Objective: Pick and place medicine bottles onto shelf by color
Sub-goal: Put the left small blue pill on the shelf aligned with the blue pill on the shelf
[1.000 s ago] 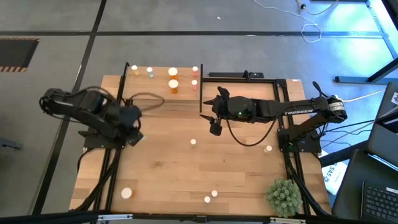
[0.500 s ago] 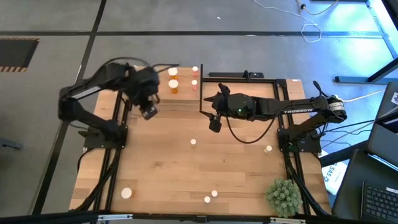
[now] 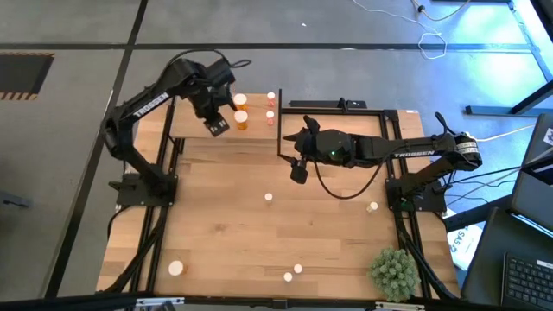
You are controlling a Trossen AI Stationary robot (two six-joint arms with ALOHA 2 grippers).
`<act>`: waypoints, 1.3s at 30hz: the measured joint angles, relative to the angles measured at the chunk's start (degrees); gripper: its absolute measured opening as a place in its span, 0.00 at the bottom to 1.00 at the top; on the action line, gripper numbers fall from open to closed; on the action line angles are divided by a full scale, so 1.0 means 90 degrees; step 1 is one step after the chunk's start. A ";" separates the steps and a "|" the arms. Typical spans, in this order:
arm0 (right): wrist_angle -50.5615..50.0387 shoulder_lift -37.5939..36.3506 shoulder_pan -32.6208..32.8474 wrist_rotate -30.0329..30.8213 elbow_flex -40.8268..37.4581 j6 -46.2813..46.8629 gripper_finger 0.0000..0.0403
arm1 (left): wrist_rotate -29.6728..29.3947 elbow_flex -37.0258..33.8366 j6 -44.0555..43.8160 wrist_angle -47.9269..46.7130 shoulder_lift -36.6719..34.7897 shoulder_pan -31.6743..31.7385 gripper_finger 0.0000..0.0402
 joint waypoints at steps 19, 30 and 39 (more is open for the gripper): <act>0.0000 0.0000 0.0000 0.0001 0.0000 0.0015 0.65 | -0.0548 0.0000 0.0755 0.0010 0.0889 0.0967 0.28; 0.0000 0.0000 -0.0001 0.0002 0.0007 0.0001 0.65 | -0.0656 0.0000 0.0756 0.0008 0.1043 0.0967 0.28; 0.0000 0.0000 0.0000 0.0000 0.0010 -0.0012 0.65 | -0.0510 0.0000 0.0753 0.0007 0.1043 0.0971 0.28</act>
